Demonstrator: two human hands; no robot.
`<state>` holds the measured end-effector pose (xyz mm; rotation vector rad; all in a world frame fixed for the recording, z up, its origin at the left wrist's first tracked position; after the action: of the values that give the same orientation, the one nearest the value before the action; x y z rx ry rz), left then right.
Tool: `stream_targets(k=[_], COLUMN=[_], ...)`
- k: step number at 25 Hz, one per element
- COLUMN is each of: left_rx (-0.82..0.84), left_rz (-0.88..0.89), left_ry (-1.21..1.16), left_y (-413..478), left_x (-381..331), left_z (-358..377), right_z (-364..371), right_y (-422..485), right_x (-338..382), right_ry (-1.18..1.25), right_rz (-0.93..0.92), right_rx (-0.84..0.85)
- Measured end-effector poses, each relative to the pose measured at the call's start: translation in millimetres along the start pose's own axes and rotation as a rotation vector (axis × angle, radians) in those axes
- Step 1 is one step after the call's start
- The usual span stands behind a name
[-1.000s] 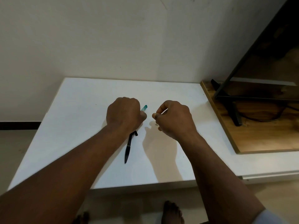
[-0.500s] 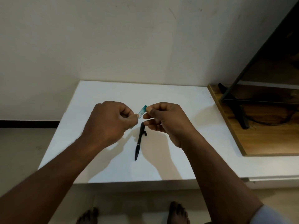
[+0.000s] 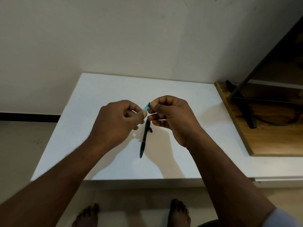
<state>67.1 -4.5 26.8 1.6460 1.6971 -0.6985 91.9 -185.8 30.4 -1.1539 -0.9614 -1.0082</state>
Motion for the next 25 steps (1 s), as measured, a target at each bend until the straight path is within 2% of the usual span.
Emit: stream_targets(k=[7,13,16,20,25], left_rx=[0.024,0.038,0.044,0.052,0.086], left_rz=[-0.039,-0.077,-0.075,-0.099,-0.104], left_ry=[-0.057,-0.1,-0.094,-0.105,-0.101], left_y=[3,5,7,8,8], left_x=[0,8,11,14,15], left_z=[16,16,16,20,22], right_z=[-11,-22,-25,-28,-25], right_y=[2,9,11,15,18], right_x=[-1,-10,-12,-21,-34], right_ry=[-0.004,-0.043,-0.256,-0.756,-0.923], right_rz=[-0.038,0.011,-0.042,-0.087,-0.05], right_rx=[-0.118,-0.183,-0.208,-0.185,-0.125])
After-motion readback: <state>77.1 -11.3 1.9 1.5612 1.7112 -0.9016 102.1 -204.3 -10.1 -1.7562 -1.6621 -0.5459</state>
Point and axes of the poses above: each hand's wrist, its own y-axis towards the middle knuckle, its own z-axis out of the palm, x = y × z, the point moved 6 cm from there along y, towards the middle knuckle, and after that the axes turned 10 degrees about y, right-handed, at the moved point
